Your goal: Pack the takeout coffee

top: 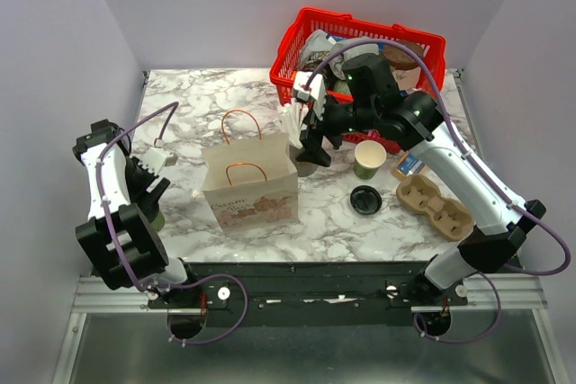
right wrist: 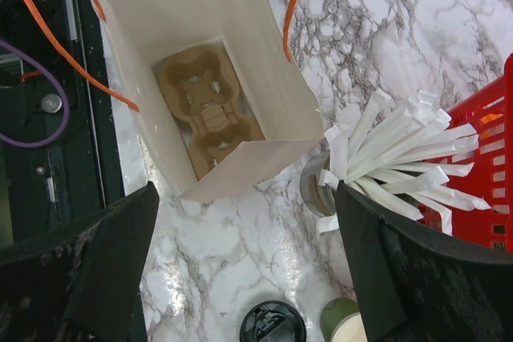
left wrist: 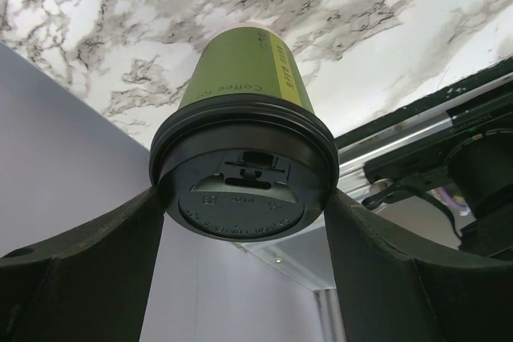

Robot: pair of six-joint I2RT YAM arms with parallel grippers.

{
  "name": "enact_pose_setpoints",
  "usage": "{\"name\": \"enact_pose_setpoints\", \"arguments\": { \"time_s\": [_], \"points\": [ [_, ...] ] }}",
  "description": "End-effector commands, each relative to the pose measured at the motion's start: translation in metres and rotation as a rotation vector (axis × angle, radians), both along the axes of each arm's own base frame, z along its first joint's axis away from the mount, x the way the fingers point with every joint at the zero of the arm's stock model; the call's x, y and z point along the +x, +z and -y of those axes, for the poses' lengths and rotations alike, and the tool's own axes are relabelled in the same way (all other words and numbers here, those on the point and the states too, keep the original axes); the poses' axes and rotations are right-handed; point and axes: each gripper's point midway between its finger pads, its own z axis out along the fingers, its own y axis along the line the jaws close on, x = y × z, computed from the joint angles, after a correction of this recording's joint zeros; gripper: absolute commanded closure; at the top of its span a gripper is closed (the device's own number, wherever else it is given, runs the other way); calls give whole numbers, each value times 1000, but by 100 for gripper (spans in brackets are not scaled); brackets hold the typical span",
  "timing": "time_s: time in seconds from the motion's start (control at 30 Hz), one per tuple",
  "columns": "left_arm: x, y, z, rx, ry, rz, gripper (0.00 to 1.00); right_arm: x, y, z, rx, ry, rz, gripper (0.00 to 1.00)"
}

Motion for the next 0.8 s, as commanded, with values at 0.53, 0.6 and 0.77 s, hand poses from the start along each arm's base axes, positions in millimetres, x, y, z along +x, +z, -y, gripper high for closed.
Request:
{"name": "enact_pose_setpoints", "arguments": {
  "time_s": [0.53,0.6,0.77],
  "points": [
    [-26,80,37,-22,29,228,41,50,-1,-65,63,166,58,0],
    [-27,90,41,-15,46,275,41,54,-13,-74,55,195,47,0],
    [-29,105,51,-30,94,360,64,59,-25,-87,59,253,40,1]
  ]
}}
